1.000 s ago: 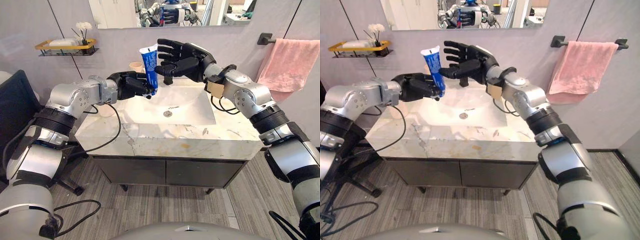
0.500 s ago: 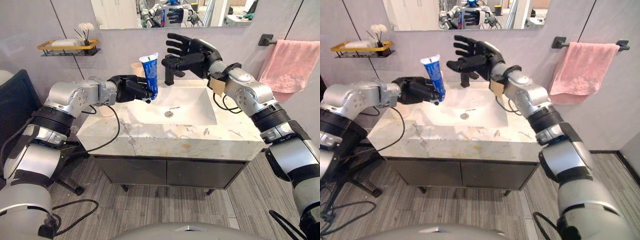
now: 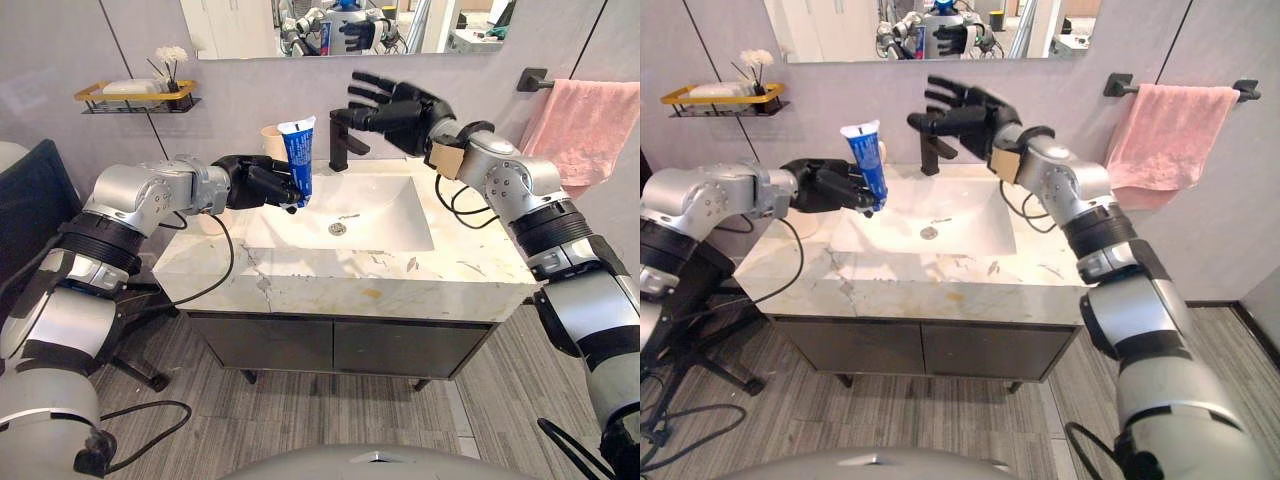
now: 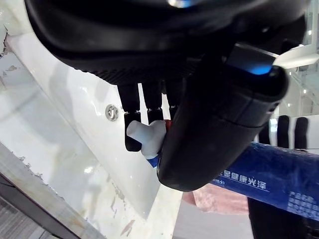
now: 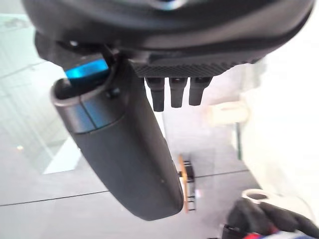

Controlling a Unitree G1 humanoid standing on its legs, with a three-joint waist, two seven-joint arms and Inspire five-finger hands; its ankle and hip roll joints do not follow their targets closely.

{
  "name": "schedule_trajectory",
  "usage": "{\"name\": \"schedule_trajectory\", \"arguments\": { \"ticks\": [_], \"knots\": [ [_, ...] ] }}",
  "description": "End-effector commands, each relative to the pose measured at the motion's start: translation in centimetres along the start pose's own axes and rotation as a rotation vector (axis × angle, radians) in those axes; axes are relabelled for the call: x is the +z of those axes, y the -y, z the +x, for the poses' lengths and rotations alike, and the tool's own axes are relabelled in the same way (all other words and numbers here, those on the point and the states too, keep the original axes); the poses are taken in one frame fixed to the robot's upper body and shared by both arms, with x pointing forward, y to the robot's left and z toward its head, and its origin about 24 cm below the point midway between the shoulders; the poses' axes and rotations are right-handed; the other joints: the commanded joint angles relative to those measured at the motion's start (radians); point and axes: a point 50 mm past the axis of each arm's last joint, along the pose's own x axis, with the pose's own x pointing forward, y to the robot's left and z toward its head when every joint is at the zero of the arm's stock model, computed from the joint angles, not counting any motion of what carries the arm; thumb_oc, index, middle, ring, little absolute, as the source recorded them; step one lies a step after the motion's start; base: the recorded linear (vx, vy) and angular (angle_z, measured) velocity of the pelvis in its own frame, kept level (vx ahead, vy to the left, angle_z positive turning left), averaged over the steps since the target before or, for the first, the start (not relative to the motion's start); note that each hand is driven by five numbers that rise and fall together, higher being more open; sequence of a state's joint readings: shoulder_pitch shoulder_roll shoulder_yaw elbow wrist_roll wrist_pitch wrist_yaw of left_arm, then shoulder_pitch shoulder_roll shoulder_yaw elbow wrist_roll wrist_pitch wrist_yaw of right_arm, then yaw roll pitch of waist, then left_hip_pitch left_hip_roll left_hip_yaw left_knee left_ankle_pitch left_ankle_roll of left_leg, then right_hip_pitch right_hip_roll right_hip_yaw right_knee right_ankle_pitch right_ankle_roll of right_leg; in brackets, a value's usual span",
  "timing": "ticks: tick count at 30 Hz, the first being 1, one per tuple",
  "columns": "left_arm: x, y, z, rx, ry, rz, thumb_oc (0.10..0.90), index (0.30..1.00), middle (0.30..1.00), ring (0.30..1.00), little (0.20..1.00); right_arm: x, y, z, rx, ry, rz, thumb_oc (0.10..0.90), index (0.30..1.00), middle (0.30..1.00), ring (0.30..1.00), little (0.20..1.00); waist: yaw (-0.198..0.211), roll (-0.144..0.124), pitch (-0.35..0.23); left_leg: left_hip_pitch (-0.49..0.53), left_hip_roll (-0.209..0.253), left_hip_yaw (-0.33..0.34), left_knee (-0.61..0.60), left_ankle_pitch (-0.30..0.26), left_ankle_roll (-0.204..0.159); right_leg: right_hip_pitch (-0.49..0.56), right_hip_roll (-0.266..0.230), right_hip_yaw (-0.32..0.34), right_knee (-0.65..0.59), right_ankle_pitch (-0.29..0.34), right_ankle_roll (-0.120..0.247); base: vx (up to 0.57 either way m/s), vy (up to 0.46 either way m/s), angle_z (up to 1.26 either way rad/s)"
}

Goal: Organize the bathroom.

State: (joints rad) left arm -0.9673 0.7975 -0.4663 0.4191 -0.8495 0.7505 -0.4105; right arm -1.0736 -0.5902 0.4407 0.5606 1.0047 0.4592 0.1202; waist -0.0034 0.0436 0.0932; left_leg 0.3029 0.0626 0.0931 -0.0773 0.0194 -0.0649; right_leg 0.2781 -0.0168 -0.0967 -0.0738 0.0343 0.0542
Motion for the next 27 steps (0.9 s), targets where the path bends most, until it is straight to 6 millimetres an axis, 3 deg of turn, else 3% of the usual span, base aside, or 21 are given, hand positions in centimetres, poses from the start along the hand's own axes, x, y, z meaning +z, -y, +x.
{"name": "schedule_trajectory", "arguments": {
  "ticks": [1, 3, 7, 15, 21, 27],
  "knots": [
    [4.4, -1.1, -2.6, 0.065, 0.213, 0.064, 0.400, 0.300, 0.300, 0.300, 0.300, 1.0, -0.2, -0.3, 0.100, -0.009, 0.084, 0.800, 0.900, 0.900, 0.900, 0.900, 0.041, -0.011, -0.183, -0.071, -0.038, -0.086, 0.066, -0.021, -0.001, -0.036, -0.004, -0.008, 0.099, -0.095, 0.041, 0.00, 0.000, 0.00],
    [4.5, -1.0, -2.6, 0.067, 0.226, 0.059, 0.400, 0.300, 0.300, 0.300, 0.300, -0.4, -1.2, 0.1, 0.159, -0.076, 0.087, 0.800, 0.900, 0.900, 0.900, 0.900, 0.043, -0.014, -0.181, -0.074, -0.037, -0.089, 0.065, -0.018, -0.002, -0.037, -0.004, -0.011, 0.098, -0.095, 0.039, 0.00, 0.000, 0.00],
    [4.4, -1.0, -2.6, 0.057, 0.231, 0.052, 0.400, 0.300, 0.300, 0.300, 0.300, -0.2, -2.0, 0.4, 0.198, -0.050, 0.017, 0.800, 0.900, 0.900, 0.900, 0.900, 0.048, -0.015, -0.177, -0.070, -0.036, -0.095, 0.067, -0.019, -0.002, -0.032, -0.004, -0.013, 0.098, -0.098, 0.039, 0.00, 0.000, 0.00],
    [4.3, -0.7, -1.7, 0.039, 0.221, 0.052, 0.400, 0.300, 0.300, 0.300, 0.300, 4.0, -3.7, 0.8, 0.190, 0.185, -0.124, 0.800, 0.900, 0.900, 0.900, 0.900, 0.053, -0.016, -0.177, -0.078, -0.038, -0.101, 0.070, -0.018, 0.000, -0.033, -0.008, -0.009, 0.093, -0.094, 0.042, 0.00, 0.000, 0.00],
    [4.5, -0.6, -1.9, 0.046, 0.219, 0.054, 0.400, 0.300, 0.300, 0.300, 0.300, 6.9, -3.5, -0.2, 0.148, 0.315, -0.127, 0.800, 0.900, 0.900, 0.900, 0.900, 0.050, -0.012, -0.184, -0.083, -0.038, -0.094, 0.063, -0.013, 0.001, -0.039, -0.009, -0.012, 0.093, -0.091, 0.044, 0.00, 0.000, 0.00],
    [4.6, -0.8, -2.3, 0.048, 0.221, 0.046, 0.400, 0.300, 0.300, 0.300, 0.300, 7.4, -3.2, -0.6, 0.146, 0.307, -0.135, 0.800, 0.900, 0.900, 0.900, 0.900, 0.049, -0.011, -0.187, -0.078, -0.039, -0.095, 0.053, -0.009, -0.001, -0.041, -0.008, -0.016, 0.092, -0.089, 0.043, 0.00, 0.000, 0.00]
  ]
}}
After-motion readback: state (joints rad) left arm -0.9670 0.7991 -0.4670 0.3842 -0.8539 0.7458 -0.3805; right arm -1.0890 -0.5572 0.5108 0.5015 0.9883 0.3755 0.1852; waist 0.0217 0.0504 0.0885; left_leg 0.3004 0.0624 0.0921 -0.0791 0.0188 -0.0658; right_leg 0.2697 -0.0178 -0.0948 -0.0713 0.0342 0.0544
